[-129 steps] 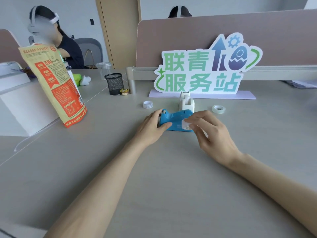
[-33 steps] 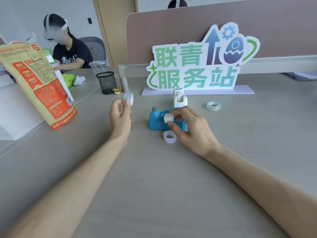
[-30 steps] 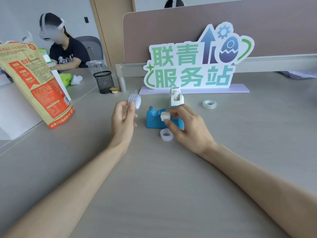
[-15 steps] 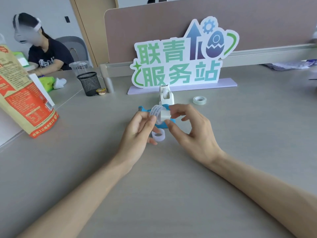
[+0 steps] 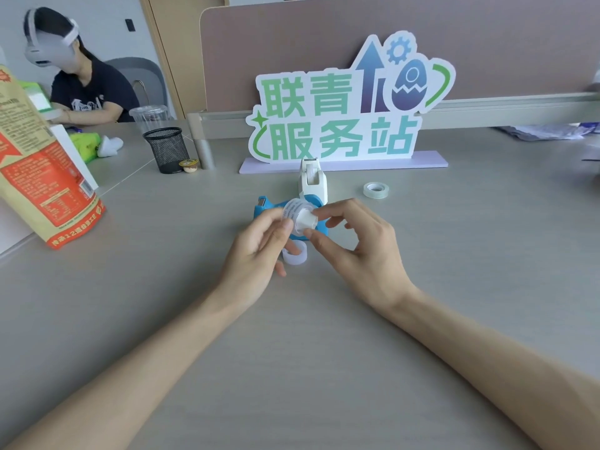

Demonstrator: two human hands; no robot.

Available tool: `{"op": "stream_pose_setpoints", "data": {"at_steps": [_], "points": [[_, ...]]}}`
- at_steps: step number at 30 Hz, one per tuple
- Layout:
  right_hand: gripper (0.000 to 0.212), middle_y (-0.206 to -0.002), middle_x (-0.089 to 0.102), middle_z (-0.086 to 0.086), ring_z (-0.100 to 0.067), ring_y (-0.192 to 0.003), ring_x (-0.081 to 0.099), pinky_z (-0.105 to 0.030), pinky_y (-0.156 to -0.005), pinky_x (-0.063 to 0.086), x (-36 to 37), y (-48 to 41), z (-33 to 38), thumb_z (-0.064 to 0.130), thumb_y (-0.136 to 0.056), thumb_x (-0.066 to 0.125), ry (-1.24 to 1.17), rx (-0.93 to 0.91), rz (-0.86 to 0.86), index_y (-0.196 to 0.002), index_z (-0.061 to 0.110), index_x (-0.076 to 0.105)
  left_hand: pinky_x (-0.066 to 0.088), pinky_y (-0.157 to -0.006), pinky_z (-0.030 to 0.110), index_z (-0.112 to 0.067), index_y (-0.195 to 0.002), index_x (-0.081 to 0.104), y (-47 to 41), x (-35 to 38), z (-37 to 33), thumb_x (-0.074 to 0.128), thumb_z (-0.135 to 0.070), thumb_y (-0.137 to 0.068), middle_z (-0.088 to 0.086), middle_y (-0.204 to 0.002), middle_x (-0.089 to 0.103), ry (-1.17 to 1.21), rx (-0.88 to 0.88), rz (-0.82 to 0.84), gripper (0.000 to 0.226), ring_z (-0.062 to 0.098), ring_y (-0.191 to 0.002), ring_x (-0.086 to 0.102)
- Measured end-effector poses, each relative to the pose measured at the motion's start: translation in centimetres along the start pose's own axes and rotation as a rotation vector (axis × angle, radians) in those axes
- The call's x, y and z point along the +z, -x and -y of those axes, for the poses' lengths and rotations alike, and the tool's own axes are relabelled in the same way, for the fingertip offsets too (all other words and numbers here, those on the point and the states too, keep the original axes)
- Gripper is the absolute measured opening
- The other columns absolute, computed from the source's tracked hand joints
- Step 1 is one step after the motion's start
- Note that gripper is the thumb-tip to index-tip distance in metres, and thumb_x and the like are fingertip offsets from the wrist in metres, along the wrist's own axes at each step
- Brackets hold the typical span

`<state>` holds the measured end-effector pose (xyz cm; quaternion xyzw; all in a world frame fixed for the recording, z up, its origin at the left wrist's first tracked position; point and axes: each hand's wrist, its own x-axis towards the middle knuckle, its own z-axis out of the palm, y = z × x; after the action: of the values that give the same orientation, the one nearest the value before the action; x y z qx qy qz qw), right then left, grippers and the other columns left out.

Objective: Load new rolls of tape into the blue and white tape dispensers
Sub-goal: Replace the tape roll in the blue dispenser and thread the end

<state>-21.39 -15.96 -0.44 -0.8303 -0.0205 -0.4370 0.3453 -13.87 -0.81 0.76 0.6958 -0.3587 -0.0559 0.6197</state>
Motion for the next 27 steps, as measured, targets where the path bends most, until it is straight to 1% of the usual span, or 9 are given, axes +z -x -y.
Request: {"op": "stream_pose_setpoints", "data": {"at_steps": [3, 4, 7, 12, 16, 20, 22, 24, 27], "points": [[0.016, -0.091, 0.068, 0.003, -0.009, -0.080, 0.058, -0.015, -0.072, 0.042, -0.09, -0.02, 0.02, 0.022, -0.082, 0.076, 0.001, 0.001, -0.006, -0.095, 0.016, 0.067, 0.046, -0.052, 0.033, -0.008, -0.113, 0.060, -0.01, 0.03, 0.04, 0.045, -0.030, -0.092, -0.013, -0.088, 0.065, -0.027, 0.014, -0.006, 0.034, 0.006, -0.077, 0.062], [0.016, -0.090, 0.068, 0.004, -0.009, -0.080, 0.058, -0.017, -0.072, 0.043, -0.11, -0.02, 0.01, 0.021, -0.082, 0.076, -0.001, 0.003, -0.008, -0.094, 0.017, 0.067, 0.046, -0.052, 0.034, -0.008, -0.112, 0.060, -0.01, 0.01, 0.07, 0.045, -0.031, -0.092, -0.015, -0.086, 0.064, -0.031, 0.015, -0.009, 0.034, 0.006, -0.077, 0.062], [0.015, -0.087, 0.068, 0.005, -0.009, -0.080, 0.059, -0.020, -0.071, 0.044, -0.07, -0.01, 0.00, 0.022, -0.081, 0.077, 0.000, 0.012, -0.009, -0.090, 0.017, 0.067, 0.047, -0.053, 0.034, -0.011, -0.110, 0.061, -0.03, -0.11, 0.24, 0.046, -0.030, -0.093, -0.015, -0.086, 0.065, -0.037, 0.015, -0.015, 0.029, 0.007, -0.077, 0.062], [0.016, -0.086, 0.067, 0.005, -0.005, -0.079, 0.059, -0.018, -0.071, 0.044, -0.06, -0.04, -0.07, 0.022, -0.080, 0.078, 0.013, 0.030, -0.002, -0.089, 0.016, 0.067, 0.049, -0.053, 0.028, -0.030, -0.110, 0.063, -0.01, -0.07, 0.31, 0.046, -0.032, -0.092, -0.019, -0.091, 0.068, -0.075, 0.023, -0.007, 0.024, 0.011, -0.081, 0.063], [0.016, -0.087, 0.067, 0.006, -0.006, -0.079, 0.060, -0.017, -0.073, 0.043, -0.07, -0.05, 0.09, 0.022, -0.080, 0.078, 0.008, 0.034, 0.000, -0.089, 0.017, 0.066, 0.049, -0.053, 0.027, -0.035, -0.108, 0.061, -0.03, -0.08, 0.19, 0.046, -0.032, -0.092, -0.022, -0.090, 0.067, -0.063, 0.021, 0.000, 0.022, 0.010, -0.080, 0.063], [0.017, -0.094, 0.072, 0.010, -0.007, -0.082, 0.066, -0.012, -0.077, 0.043, -0.11, -0.20, 0.26, 0.022, -0.082, 0.077, -0.030, 0.087, -0.006, -0.094, 0.019, 0.066, 0.049, -0.054, 0.029, -0.036, -0.111, 0.059, 0.01, -0.10, -0.18, 0.049, -0.032, -0.091, -0.018, -0.091, 0.069, -0.023, 0.015, -0.006, 0.022, 0.012, -0.080, 0.064], [0.016, -0.096, 0.073, 0.009, -0.005, -0.086, 0.067, -0.010, -0.079, 0.044, -0.19, -0.28, 0.13, 0.020, -0.084, 0.074, -0.053, 0.113, -0.001, -0.098, 0.015, 0.068, 0.049, -0.055, 0.029, -0.036, -0.114, 0.057, 0.03, -0.12, -0.37, 0.053, -0.032, -0.089, -0.014, -0.100, 0.071, 0.012, 0.000, -0.010, 0.026, 0.011, -0.080, 0.066], [0.013, -0.099, 0.074, 0.005, -0.004, -0.091, 0.066, -0.009, -0.080, 0.044, -0.21, -0.32, -0.03, 0.016, -0.088, 0.070, -0.025, 0.081, 0.011, -0.101, 0.013, 0.070, 0.048, -0.055, 0.028, -0.035, -0.119, 0.055, 0.05, -0.18, -0.51, 0.058, -0.032, -0.086, -0.010, -0.109, 0.071, 0.042, -0.023, -0.002, 0.033, 0.010, -0.081, 0.067], [0.011, -0.106, 0.073, 0.001, -0.004, -0.098, 0.065, -0.006, -0.082, 0.041, -0.19, -0.31, -0.07, 0.010, -0.090, 0.067, -0.025, 0.005, 0.022, -0.099, 0.008, 0.072, 0.048, -0.055, 0.026, -0.031, -0.127, 0.054, 0.01, -0.27, -0.67, 0.065, -0.025, -0.087, -0.007, -0.114, 0.069, 0.068, -0.052, -0.002, 0.041, 0.007, -0.080, 0.067]]}}
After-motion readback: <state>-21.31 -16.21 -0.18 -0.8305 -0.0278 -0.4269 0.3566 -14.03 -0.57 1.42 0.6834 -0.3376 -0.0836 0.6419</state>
